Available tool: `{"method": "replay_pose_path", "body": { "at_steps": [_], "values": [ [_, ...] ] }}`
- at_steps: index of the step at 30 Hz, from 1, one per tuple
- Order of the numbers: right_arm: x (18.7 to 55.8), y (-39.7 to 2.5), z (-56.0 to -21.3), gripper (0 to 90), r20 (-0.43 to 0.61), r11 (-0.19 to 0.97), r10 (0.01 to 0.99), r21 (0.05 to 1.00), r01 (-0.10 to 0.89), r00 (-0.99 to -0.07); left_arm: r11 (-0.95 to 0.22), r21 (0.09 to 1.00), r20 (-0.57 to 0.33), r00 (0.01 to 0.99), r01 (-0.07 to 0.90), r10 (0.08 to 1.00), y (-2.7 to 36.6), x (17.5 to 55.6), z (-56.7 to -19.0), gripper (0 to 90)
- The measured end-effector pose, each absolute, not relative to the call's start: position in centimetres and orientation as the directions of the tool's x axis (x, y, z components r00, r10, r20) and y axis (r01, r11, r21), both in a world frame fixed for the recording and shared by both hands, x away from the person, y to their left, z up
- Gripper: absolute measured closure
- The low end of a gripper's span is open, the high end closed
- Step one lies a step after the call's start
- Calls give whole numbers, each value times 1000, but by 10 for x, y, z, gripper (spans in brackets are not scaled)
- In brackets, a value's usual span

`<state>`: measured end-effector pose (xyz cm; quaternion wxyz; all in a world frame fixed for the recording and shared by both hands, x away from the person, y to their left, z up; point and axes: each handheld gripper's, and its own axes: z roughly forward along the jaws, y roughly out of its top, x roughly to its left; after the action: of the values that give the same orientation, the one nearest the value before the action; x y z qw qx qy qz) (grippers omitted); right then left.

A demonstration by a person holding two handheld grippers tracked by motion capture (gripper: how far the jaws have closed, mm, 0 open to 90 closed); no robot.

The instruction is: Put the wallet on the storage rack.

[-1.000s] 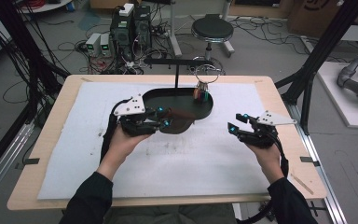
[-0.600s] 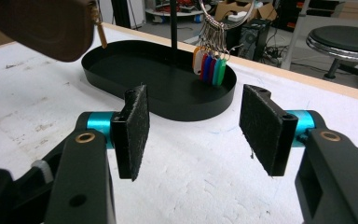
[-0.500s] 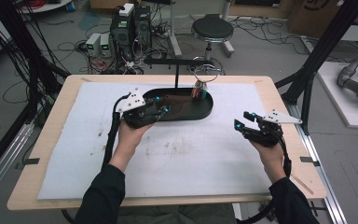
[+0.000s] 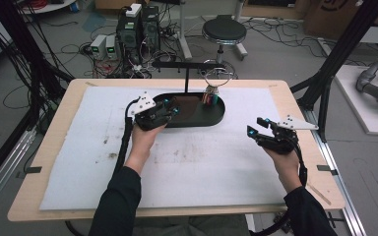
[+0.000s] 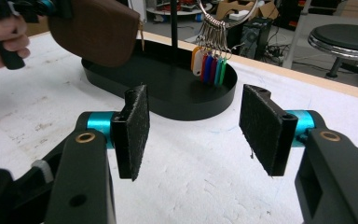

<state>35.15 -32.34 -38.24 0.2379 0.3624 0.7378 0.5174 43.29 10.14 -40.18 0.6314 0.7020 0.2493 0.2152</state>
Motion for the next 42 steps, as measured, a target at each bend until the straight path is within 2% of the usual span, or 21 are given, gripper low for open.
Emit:
{"method": "replay_pose_path", "body": {
  "at_steps": [11,29,39,42],
  "values": [
    [353,-321,-384,439,19,214,775,933,291,-632,-58,990,-57,744,127,666,88,451,-421,663],
    [355,-319,-384,442,10,222,770,933,283,-638,-78,981,-73,716,177,695,87,460,-438,662],
    [353,-319,-384,441,13,221,770,932,287,-638,-120,978,-40,721,169,692,88,460,-436,641],
    [353,-321,-384,440,10,221,772,934,282,-636,-138,973,-35,713,184,700,89,460,-436,610]
  ]
}}
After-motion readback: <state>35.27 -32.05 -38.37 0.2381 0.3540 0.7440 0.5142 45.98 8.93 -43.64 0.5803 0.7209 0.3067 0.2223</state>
